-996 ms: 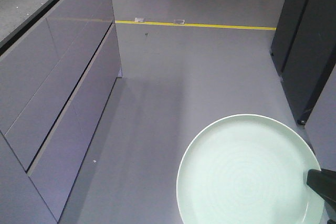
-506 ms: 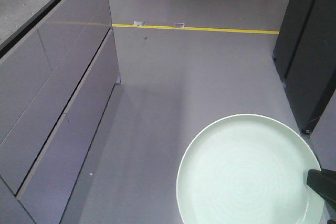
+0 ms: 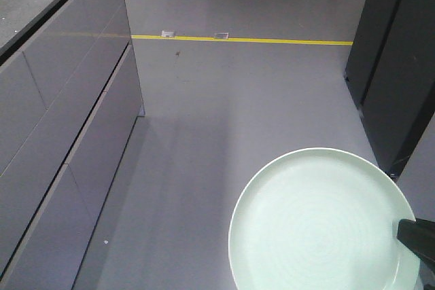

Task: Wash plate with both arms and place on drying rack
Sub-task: 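Drive along the aisle toward the sink counter, plate held in right gripper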

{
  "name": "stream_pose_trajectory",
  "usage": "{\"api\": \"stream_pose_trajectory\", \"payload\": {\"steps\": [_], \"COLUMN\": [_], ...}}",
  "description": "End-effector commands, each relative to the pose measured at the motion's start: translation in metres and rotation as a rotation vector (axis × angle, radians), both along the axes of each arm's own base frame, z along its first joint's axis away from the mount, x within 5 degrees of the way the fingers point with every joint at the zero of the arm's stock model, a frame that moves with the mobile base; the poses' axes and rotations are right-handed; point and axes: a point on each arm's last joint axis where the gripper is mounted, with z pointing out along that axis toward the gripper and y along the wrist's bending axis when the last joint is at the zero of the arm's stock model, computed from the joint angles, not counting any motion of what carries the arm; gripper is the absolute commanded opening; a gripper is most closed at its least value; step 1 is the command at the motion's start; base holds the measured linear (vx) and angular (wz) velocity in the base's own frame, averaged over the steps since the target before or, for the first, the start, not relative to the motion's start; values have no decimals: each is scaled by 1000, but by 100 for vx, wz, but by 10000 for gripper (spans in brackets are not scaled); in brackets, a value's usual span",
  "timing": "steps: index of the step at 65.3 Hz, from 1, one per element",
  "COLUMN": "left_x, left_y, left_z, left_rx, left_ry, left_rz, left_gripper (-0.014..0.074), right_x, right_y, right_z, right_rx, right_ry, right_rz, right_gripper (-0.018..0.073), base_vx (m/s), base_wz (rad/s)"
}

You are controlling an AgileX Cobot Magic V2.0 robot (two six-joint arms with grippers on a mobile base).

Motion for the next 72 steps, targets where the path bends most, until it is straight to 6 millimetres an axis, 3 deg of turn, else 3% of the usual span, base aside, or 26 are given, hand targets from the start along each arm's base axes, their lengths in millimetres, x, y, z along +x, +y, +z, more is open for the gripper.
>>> {"api": "stream_pose_trajectory", "payload": {"steps": [1,72], "left_x": [0,0], "left_y": [-1,-1], "left_z": [17,17], "left_rx": [-29,-29], "left_ry": [-106,-106], "left_rz": [-7,-7], "left_gripper": [-6,-6], "right_x": [3,3], "right_y": [0,0], "right_z": [12,12], "right_rx": [39,39], "right_ry": [-59,-59], "right_rz": [-29,-29], "right_gripper": [-1,-1], "base_vx": [12,12], "base_wz": [-10,-11]}}
